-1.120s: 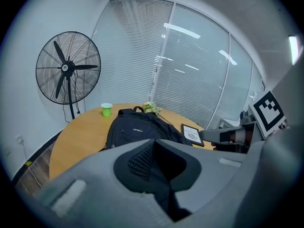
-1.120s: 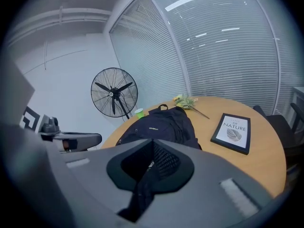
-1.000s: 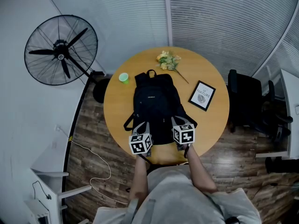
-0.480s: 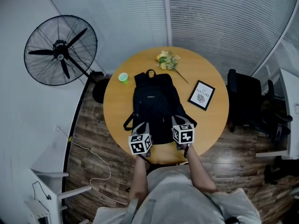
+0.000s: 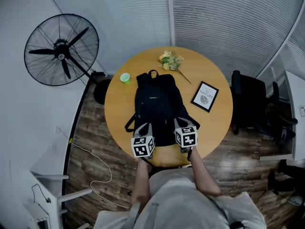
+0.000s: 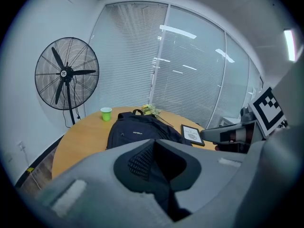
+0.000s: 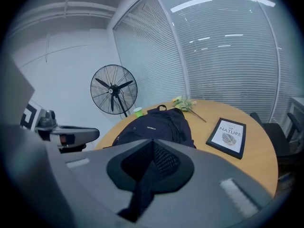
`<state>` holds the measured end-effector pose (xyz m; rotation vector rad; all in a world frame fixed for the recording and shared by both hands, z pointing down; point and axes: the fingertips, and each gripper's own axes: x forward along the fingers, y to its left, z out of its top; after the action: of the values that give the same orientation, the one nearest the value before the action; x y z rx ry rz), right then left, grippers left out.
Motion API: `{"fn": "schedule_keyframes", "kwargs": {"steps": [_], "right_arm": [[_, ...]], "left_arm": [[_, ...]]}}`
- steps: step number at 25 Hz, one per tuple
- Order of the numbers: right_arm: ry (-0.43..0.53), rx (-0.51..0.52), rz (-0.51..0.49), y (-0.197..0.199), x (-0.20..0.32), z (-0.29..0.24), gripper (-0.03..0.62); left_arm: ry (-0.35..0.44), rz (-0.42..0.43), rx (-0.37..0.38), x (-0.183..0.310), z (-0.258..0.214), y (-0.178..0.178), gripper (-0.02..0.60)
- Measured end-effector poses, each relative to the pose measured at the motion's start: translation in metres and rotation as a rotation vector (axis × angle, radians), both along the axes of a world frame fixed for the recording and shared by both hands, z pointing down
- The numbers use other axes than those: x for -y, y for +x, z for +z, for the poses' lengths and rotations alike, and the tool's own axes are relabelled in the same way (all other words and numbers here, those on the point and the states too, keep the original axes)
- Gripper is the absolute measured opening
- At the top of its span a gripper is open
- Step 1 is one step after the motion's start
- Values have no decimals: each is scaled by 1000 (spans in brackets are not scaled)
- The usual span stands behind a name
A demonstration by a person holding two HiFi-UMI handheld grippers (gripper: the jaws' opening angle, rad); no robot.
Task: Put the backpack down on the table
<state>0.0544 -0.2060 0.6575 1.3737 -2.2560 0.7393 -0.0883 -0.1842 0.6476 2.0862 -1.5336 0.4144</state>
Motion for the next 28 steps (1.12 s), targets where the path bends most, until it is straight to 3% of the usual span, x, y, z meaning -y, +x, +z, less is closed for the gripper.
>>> {"fn": "schedule_keyframes", "kwargs": {"steps": [28], "right_arm": [[-1, 23, -35, 2, -8, -5, 2]], "left_arm": [[-12, 16, -44, -9, 3, 6, 5]]}}
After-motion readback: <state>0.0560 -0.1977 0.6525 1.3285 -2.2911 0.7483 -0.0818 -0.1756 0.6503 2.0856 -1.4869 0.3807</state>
